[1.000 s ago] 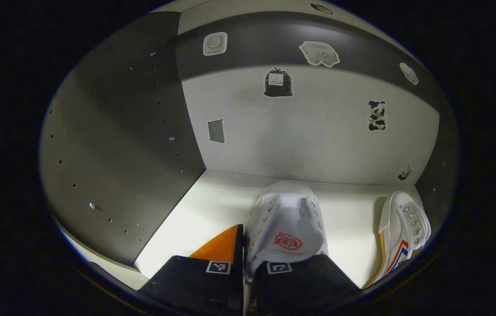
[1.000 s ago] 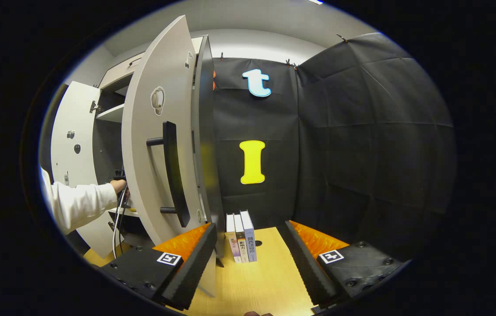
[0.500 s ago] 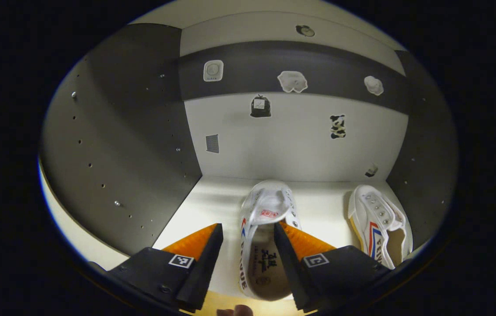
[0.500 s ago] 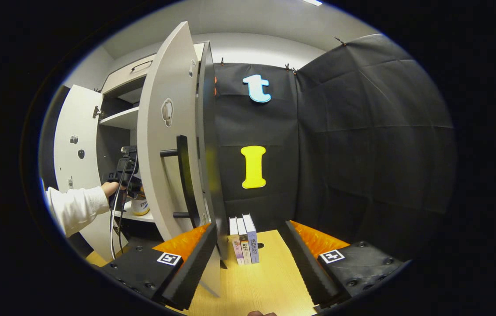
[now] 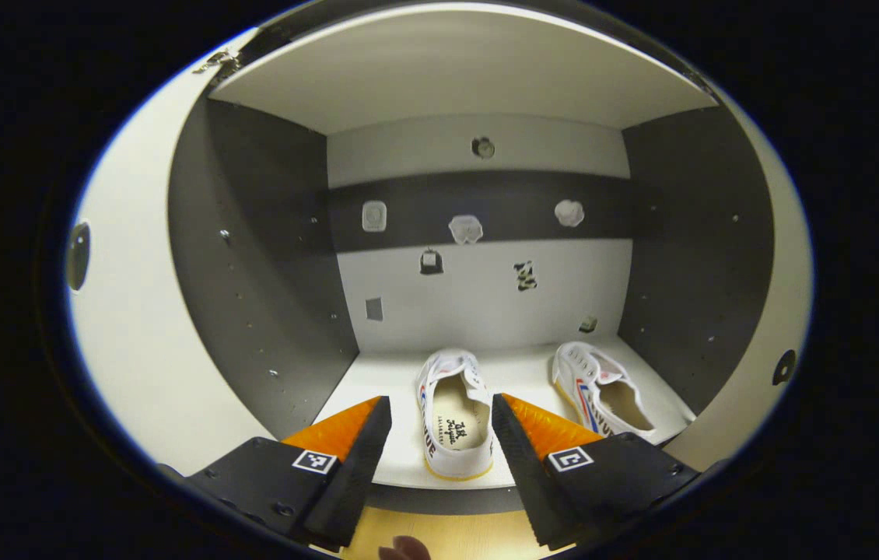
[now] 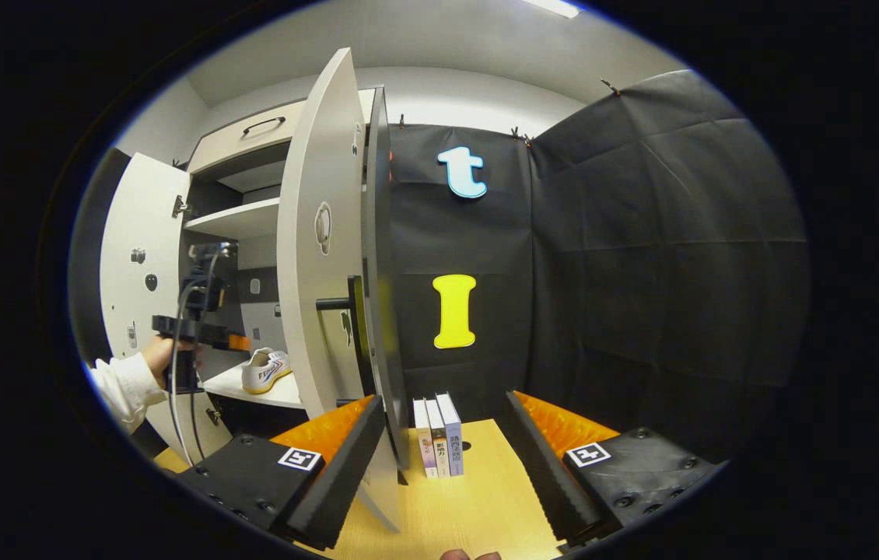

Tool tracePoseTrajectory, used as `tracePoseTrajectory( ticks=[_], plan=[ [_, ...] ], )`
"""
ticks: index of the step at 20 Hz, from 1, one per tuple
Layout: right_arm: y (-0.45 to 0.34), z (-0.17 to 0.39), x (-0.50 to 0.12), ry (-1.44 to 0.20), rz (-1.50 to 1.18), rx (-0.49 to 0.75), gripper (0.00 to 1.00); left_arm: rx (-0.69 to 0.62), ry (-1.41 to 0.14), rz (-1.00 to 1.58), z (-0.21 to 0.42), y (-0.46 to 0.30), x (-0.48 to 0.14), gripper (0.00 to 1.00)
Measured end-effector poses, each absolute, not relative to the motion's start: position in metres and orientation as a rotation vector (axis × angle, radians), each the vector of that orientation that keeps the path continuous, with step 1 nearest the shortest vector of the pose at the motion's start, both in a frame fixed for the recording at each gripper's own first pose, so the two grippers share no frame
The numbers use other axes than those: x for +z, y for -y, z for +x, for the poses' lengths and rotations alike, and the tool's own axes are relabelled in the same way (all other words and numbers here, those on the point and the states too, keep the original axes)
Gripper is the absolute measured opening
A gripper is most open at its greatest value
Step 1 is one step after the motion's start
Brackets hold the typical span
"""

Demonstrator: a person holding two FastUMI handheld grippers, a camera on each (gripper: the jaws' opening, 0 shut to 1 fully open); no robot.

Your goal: Grab one shoe with the right hand and put it into the shoe cabinet, grab the other shoe with the left hand and put it into the shoe cabinet; then close the right door with the right hand and the left door with the left hand.

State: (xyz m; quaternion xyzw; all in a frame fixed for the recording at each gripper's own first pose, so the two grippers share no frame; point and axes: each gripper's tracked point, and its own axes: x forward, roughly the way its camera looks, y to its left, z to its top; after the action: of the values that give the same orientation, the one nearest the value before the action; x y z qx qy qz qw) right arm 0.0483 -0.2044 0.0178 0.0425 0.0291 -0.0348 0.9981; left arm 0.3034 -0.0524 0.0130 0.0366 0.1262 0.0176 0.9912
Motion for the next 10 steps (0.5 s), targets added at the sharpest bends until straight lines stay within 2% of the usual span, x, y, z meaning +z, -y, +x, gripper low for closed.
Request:
tracePoseTrajectory(
  ticks=[6,10],
  plan=[
    [0.209,0.069,0.031,-0.048,0.093,-0.078,0.98,0.010,-0.058,0.058,0.216,0.055,0.058,0.90],
    [0.204,0.086,0.036,-0.052,0.071,-0.064,0.98,-0.047,-0.057,0.009,0.165,0.062,0.050,0.93]
  ],
)
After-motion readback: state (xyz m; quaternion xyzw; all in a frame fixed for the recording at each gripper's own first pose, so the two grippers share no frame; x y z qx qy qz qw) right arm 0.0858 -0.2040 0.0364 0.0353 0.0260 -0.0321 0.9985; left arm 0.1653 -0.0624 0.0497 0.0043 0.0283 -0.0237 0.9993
